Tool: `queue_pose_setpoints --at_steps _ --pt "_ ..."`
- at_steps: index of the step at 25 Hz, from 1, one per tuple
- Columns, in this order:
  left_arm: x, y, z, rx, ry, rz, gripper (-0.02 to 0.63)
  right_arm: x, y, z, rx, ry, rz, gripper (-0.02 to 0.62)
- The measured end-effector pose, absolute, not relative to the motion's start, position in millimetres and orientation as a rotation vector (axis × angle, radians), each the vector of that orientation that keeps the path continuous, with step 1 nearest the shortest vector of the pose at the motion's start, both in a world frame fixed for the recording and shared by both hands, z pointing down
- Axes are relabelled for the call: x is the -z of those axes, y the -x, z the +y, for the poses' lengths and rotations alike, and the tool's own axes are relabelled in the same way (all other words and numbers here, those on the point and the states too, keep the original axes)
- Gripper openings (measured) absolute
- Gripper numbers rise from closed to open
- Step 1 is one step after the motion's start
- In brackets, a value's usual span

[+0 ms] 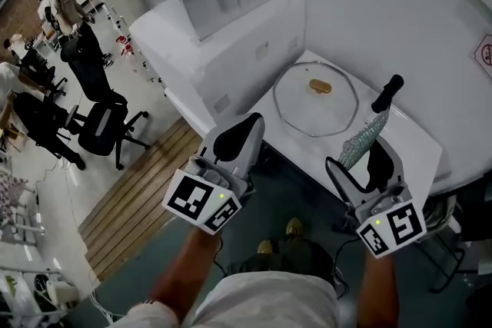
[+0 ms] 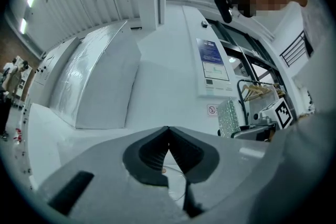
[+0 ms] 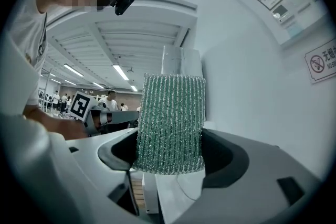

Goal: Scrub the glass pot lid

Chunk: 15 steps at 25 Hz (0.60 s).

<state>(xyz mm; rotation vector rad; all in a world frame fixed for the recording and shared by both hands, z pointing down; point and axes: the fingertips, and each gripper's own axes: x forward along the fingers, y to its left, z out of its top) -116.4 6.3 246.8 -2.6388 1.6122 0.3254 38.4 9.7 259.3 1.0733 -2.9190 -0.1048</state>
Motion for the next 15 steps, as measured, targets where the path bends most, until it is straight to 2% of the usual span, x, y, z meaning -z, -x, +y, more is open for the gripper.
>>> queue_pose_setpoints --at_steps 15 --pt "-262 109 -85 -0.226 2.615 1.719 0.015 -261 -50 -91 0.073 -1.048 -2.947 0.348"
